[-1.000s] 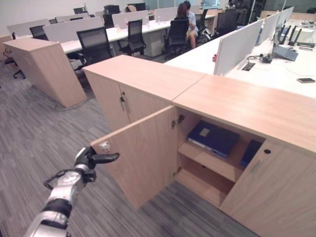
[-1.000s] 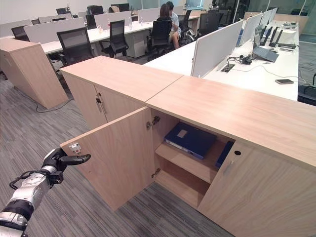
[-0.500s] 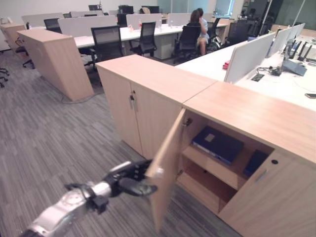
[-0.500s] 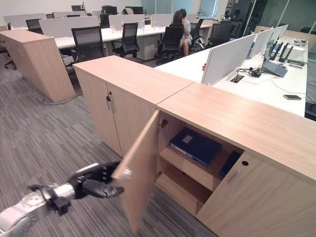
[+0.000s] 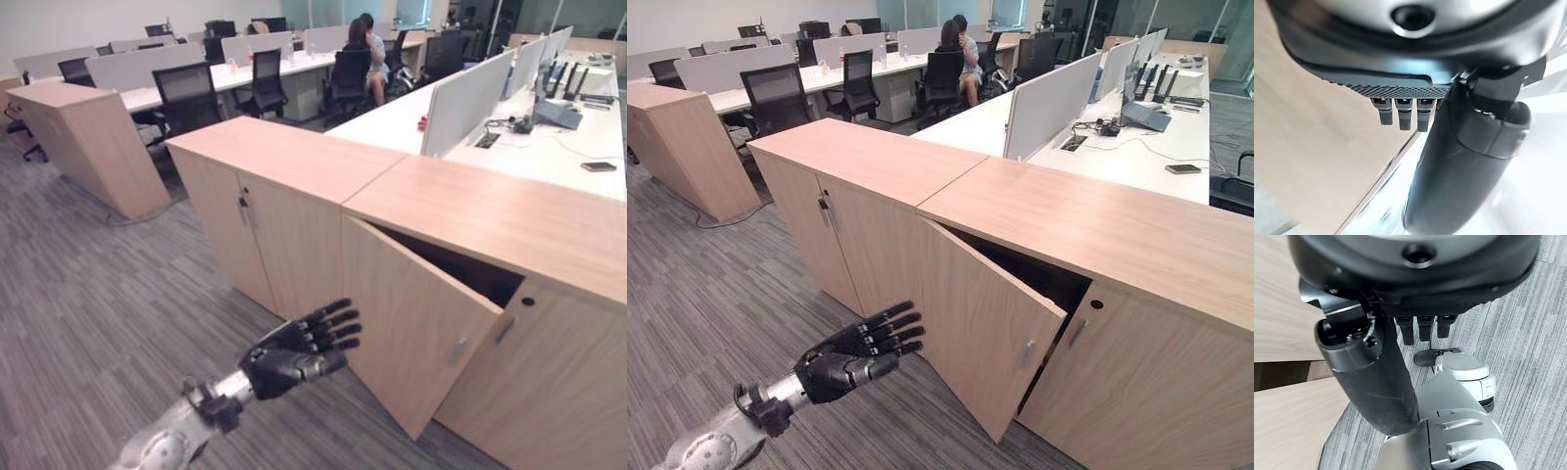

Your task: Put the empty folder in the office cabinet

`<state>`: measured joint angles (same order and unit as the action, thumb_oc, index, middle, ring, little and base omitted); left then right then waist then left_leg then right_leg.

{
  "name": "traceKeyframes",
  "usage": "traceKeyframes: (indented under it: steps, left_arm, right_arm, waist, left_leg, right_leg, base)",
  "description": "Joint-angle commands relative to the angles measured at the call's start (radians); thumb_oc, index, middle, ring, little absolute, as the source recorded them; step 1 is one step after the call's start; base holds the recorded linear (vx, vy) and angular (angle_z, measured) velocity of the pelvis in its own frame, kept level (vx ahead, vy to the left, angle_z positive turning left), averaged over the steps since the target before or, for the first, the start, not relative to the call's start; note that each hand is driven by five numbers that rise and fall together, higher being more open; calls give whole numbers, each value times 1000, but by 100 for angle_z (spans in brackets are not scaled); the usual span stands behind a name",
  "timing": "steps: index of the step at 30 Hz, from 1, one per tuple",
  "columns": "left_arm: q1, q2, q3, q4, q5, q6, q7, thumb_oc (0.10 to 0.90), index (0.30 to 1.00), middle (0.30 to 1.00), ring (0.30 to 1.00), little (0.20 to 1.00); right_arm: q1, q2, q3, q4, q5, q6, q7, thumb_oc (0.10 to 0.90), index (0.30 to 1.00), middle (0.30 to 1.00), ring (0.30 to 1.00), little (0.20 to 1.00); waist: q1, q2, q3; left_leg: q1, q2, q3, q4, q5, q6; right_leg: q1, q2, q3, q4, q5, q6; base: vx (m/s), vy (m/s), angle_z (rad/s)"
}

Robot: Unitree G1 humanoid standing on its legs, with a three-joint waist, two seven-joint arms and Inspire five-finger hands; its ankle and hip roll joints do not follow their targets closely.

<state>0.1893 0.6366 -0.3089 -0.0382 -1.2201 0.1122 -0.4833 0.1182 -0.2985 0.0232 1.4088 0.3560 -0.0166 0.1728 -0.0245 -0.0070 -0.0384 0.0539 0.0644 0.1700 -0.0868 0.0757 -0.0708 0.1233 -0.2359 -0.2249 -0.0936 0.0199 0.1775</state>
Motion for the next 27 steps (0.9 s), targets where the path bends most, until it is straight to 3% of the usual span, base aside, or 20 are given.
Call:
traceKeyframes:
  steps: [1,3,5,6,7,8,9,10,13,19,21,23,27]
  left_arm:
    - [-39,-39,134,-24,-30,-116,47,800,900,900,900,900]
    - [-28,-52,141,6,0,-121,66,800,900,900,900,900]
    - [37,-120,196,162,138,-127,114,800,900,900,900,900]
    - [36,-121,196,162,138,-128,113,800,900,900,900,900]
    - [56,-176,244,258,261,-151,167,800,900,900,900,900]
    - [56,-177,244,258,262,-151,167,800,900,900,900,900]
    - [41,-261,299,405,388,-184,228,800,900,900,900,900]
    - [39,-262,299,407,388,-185,227,800,900,900,900,900]
    - [-41,-320,330,668,617,-252,323,800,900,900,900,900]
    - [-161,-366,317,1235,766,-241,375,800,900,900,900,900]
    - [-170,-369,313,1296,797,-237,385,800,900,900,900,900]
    - [-155,-391,276,1415,925,-228,406,800,900,900,900,900]
    - [-142,-411,258,1413,939,-229,411,800,900,900,900,900]
  right_arm:
    - [-63,50,17,36,-9,6,5,800,900,900,900,900]
    - [-65,46,12,39,-11,11,3,800,900,900,900,900]
    - [-76,40,-11,42,-13,23,-4,800,900,900,900,900]
    - [-76,39,-11,42,-12,23,-4,800,900,900,900,900]
    - [-77,40,-26,37,-4,25,-8,800,900,900,900,900]
    - [-77,39,-26,37,-4,25,-8,800,900,900,900,900]
    - [-79,51,-33,28,7,23,-16,800,900,900,900,900]
    - [-79,50,-33,28,7,24,-16,800,900,900,900,900]
    - [-80,66,-35,16,28,21,-28,800,900,900,900,900]
    - [-94,66,-22,30,51,19,-47,800,900,900,900,900]
    - [-96,67,-18,30,55,17,-50,800,900,900,900,900]
    - [-100,70,-11,32,63,13,-63,800,900,900,900,900]
    - [-102,70,-13,36,82,13,-67,800,900,900,900,900]
  waist:
    - [9,-21,7]
    - [9,-19,8]
    - [10,-17,8]
    - [10,-16,8]
    - [12,-17,7]
    - [12,-17,7]
    - [12,-24,5]
    - [12,-23,5]
    - [8,-32,2]
    - [-13,-35,-9]
    - [-16,-34,-11]
    - [-26,-32,-20]
    - [-28,-29,-19]
  left_leg:
    - [11,15,-58,0,-100,-5]
    - [11,16,-58,0,-99,-4]
    - [10,19,-54,0,-100,-4]
    - [11,19,-55,0,-100,-4]
    - [11,21,-54,0,-100,-3]
    - [11,21,-54,0,-100,-3]
    - [9,22,-53,0,-100,-3]
    - [10,23,-54,0,-100,-3]
    - [9,26,-52,0,-99,-6]
    - [12,31,-31,0,-103,-13]
    - [14,31,-28,0,-104,-13]
    - [17,35,-17,0,-108,-16]
    - [12,38,-15,0,-105,-18]
  right_leg:
    - [-43,-21,-16,10,50,44]
    - [-43,-20,-16,10,49,42]
    - [-45,-18,-13,6,47,40]
    - [-45,-18,-13,6,47,40]
    - [-45,-17,-11,6,45,37]
    - [-45,-17,-11,6,45,37]
    - [-47,-15,-8,6,41,33]
    - [-47,-15,-8,6,41,33]
    - [-48,-11,-6,6,38,26]
    - [-54,-6,4,6,35,22]
    - [-55,-5,6,6,35,21]
    - [-62,-1,17,6,33,18]
    - [-68,3,20,6,33,16]
  base:
    - [-17,-4,-4]
    - [0,0,0]
    - [-6,-2,-2]
    - [-5,-4,-11]
    - [-1,-4,-12]
    - [-9,-20,-11]
    - [-7,-16,-5]
    - [0,0,0]
    - [0,0,0]
    - [6,-4,-5]
    - [27,0,-12]
    - [51,-3,-14]
    - [10,-7,-6]
